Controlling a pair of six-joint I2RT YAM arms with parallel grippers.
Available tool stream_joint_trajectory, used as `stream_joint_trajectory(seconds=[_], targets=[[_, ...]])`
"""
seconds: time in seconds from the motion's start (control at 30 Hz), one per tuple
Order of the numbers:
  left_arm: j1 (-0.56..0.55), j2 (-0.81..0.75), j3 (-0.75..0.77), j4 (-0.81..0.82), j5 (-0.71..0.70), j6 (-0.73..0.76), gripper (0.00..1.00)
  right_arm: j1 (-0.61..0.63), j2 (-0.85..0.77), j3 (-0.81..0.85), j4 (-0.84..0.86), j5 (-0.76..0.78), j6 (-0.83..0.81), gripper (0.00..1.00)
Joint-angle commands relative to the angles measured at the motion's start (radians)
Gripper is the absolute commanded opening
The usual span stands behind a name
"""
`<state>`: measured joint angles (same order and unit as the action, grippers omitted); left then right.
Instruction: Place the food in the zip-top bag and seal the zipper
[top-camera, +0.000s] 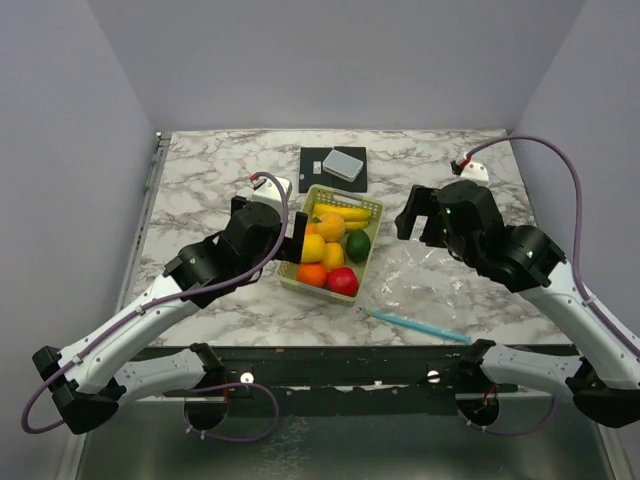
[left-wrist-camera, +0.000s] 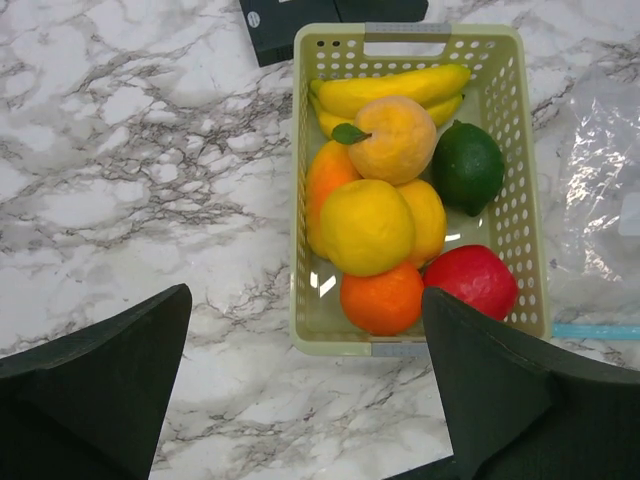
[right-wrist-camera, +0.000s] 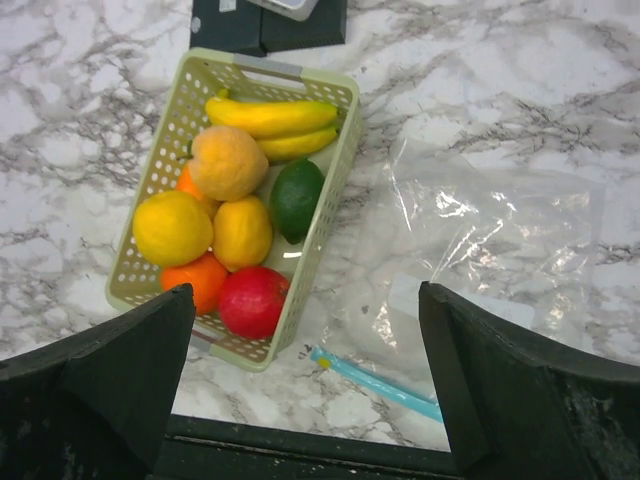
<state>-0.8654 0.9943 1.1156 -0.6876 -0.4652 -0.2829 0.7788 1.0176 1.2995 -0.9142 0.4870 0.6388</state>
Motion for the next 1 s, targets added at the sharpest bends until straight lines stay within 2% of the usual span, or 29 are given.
stream_joint_trajectory(seconds=[0.0, 0.1, 0.2, 0.4, 0.67, 0.97], targets=[[-0.001, 0.029, 0.067, 0.048, 0.006, 0.033, 0.99, 0.002, 0.075, 0.138, -0.118, 0.024, 0.020, 1.00], [-0.002, 0.051, 0.081, 0.045, 0.026, 0.044, 0.99, 0.002, 0.117, 0.127, -0.162, 0.021, 0.013, 1.00], [-0.001, 0.057, 0.090, 0.032, 0.036, 0.029, 0.99, 0.002, 0.094, 0.021, -0.199, 0.103, 0.043, 1.00], [-0.002, 0.060, 0.095, 0.048, 0.036, 0.037, 0.99, 0.001, -0.005, -0.105, -0.134, 0.034, 0.044, 1.00], [-0.001, 0.060, 0.088, 0.056, 0.052, 0.044, 0.99, 0.002, -0.005, -0.265, -0.167, 0.018, 0.201, 1.00], [-0.001, 0.041, 0.054, 0.071, 0.082, 0.036, 0.99, 0.001, 0.010, -0.344, -0.162, 0.036, 0.261, 1.00]])
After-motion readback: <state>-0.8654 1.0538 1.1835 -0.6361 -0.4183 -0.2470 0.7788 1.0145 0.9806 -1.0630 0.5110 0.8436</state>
